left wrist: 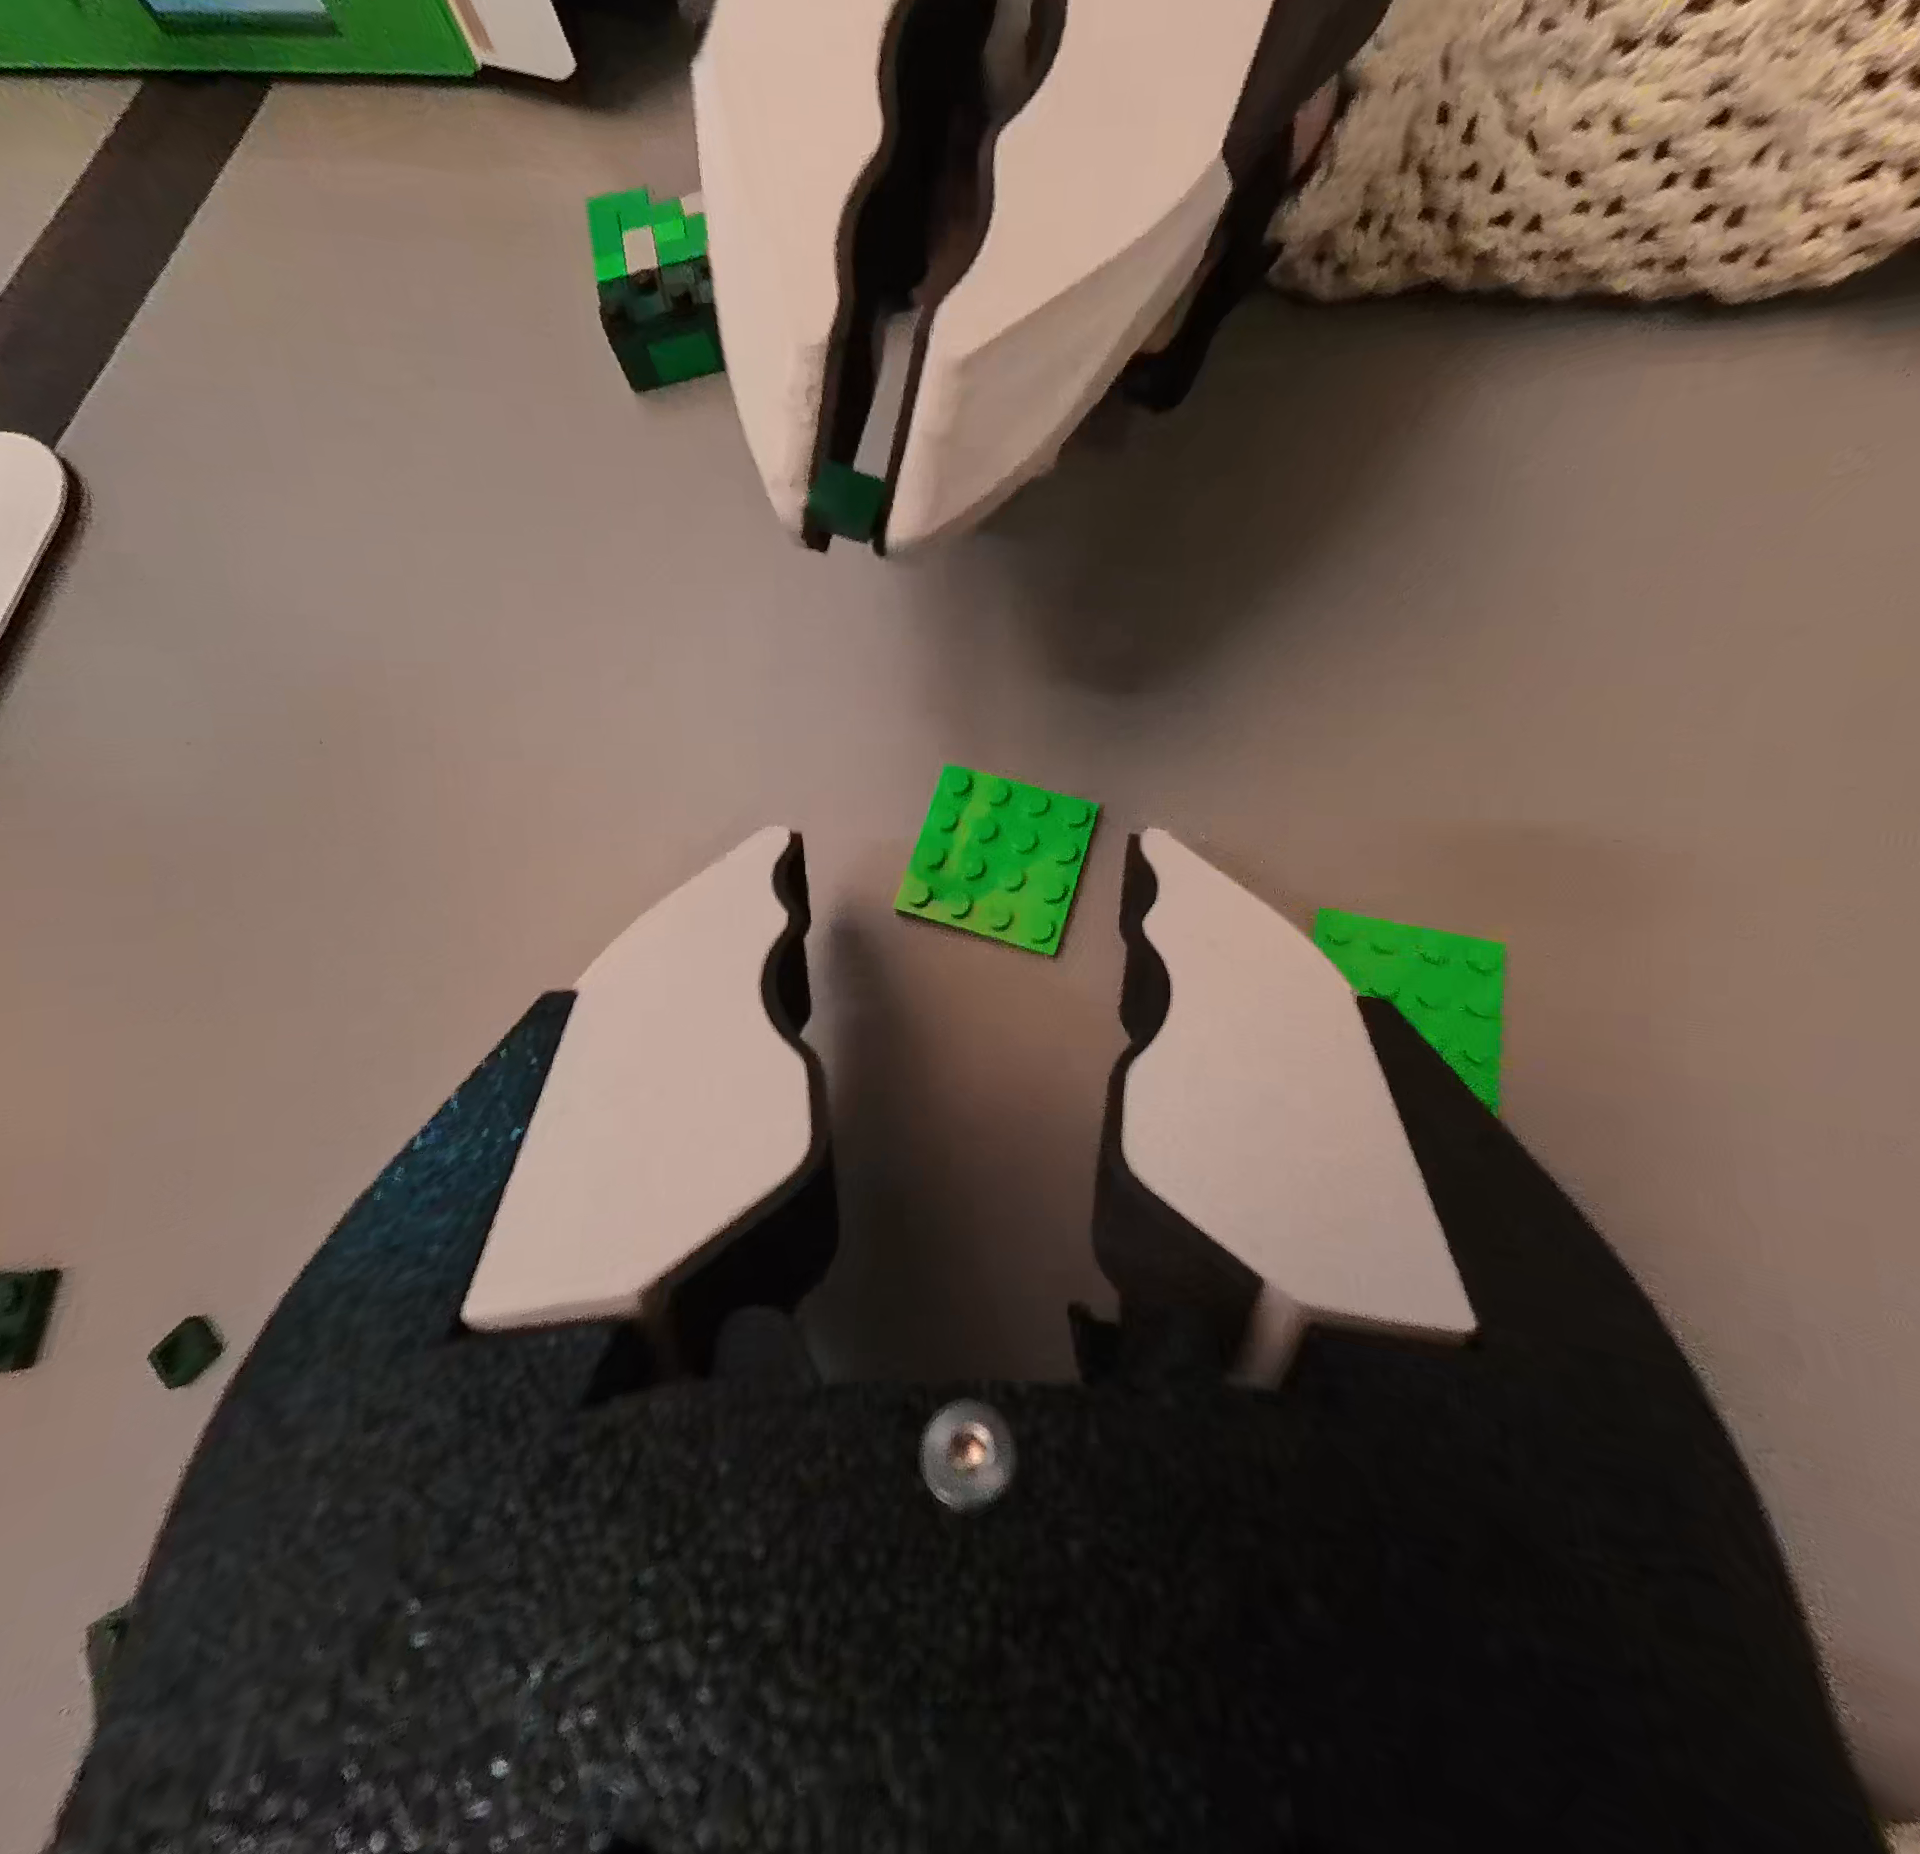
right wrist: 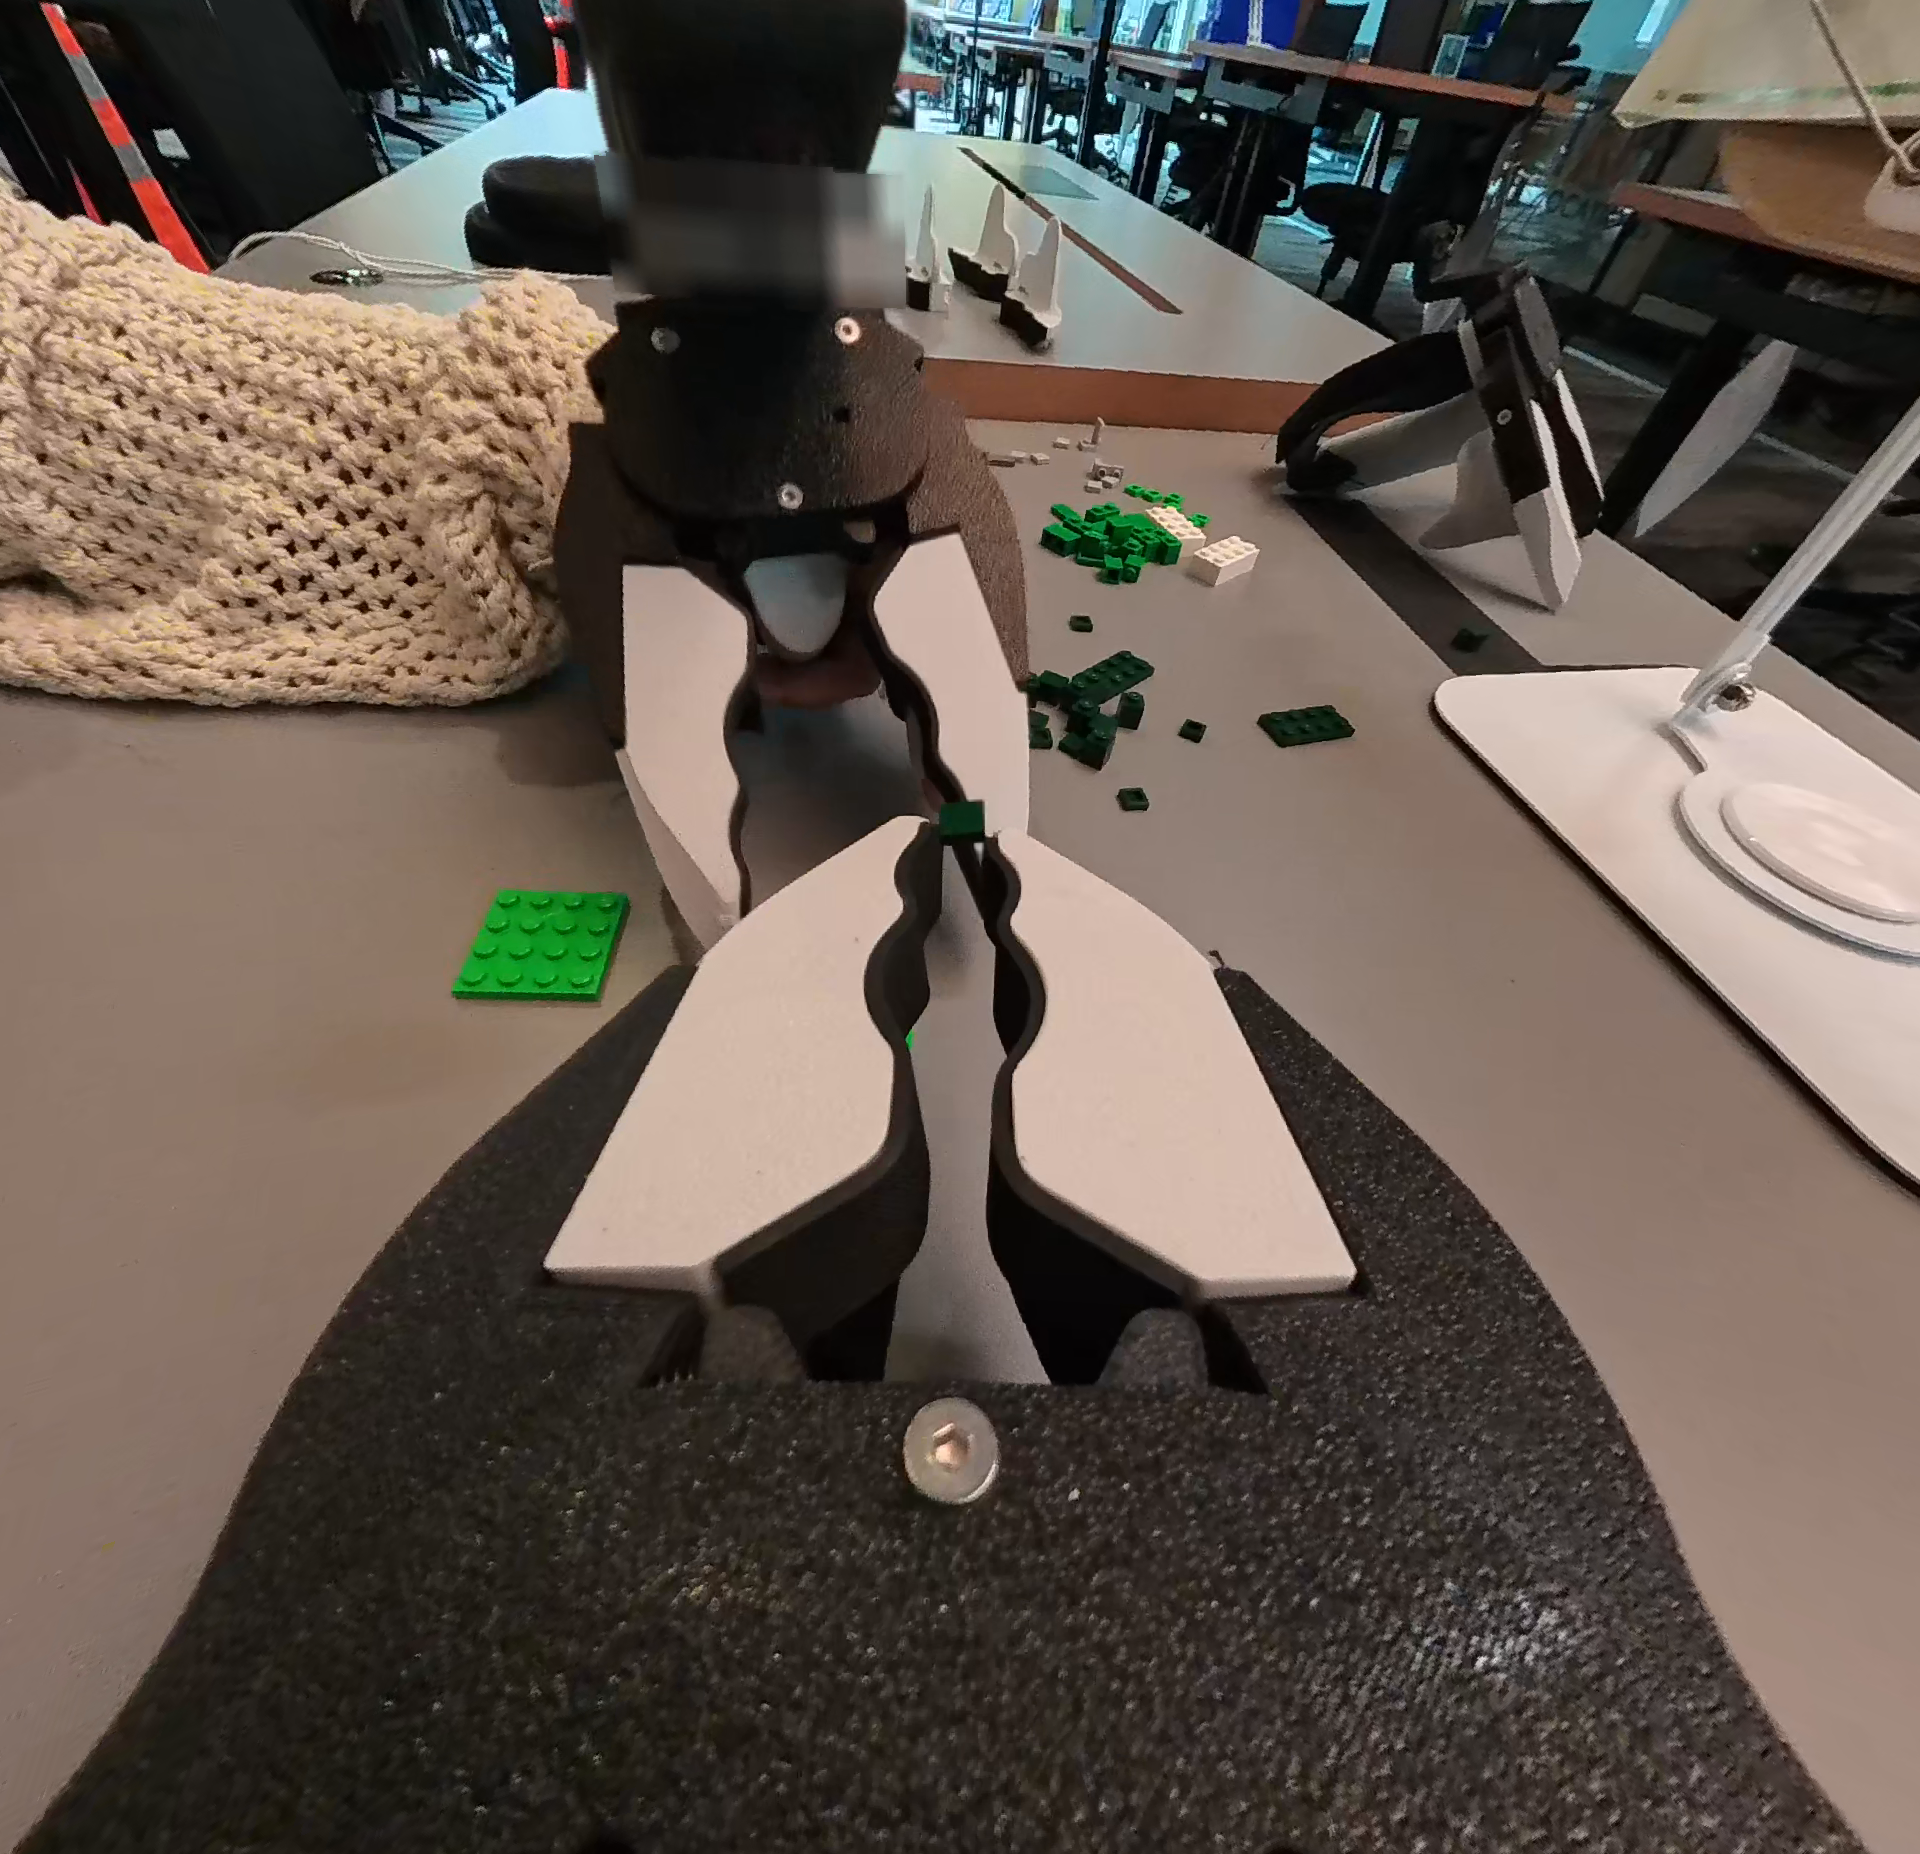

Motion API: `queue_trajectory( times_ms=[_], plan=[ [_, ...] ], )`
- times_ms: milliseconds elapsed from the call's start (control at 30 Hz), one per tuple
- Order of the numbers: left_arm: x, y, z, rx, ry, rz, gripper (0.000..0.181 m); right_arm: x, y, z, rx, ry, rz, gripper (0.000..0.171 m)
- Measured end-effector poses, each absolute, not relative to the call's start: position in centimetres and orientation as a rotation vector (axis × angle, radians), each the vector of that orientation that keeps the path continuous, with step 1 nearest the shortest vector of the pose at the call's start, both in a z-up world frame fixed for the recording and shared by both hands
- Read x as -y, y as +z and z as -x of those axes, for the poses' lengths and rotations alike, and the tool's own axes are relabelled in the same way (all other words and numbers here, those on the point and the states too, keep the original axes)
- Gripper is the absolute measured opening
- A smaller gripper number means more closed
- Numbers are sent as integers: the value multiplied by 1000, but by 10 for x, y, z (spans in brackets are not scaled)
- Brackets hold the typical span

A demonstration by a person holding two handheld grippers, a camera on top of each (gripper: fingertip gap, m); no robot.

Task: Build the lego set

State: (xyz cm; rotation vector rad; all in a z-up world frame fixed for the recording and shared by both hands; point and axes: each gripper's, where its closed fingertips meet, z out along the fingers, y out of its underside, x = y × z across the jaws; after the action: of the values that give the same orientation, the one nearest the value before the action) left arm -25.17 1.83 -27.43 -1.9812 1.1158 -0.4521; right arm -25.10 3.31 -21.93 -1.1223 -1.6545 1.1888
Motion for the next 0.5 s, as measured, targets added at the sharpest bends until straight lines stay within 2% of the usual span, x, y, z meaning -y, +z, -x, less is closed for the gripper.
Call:
queue_trajectory(
  times_ms=[300, 500],
  plan=[
    [-19, -282, 252, -1117, -428, 2021, 57, -35, -217, 250, 1637, 1218, 1131, 6],
    [-19, -285, 251, -1113, -423, 2035, 44, -34, -219, 251, 1651, 1202, 1129, 7]
  ],
)
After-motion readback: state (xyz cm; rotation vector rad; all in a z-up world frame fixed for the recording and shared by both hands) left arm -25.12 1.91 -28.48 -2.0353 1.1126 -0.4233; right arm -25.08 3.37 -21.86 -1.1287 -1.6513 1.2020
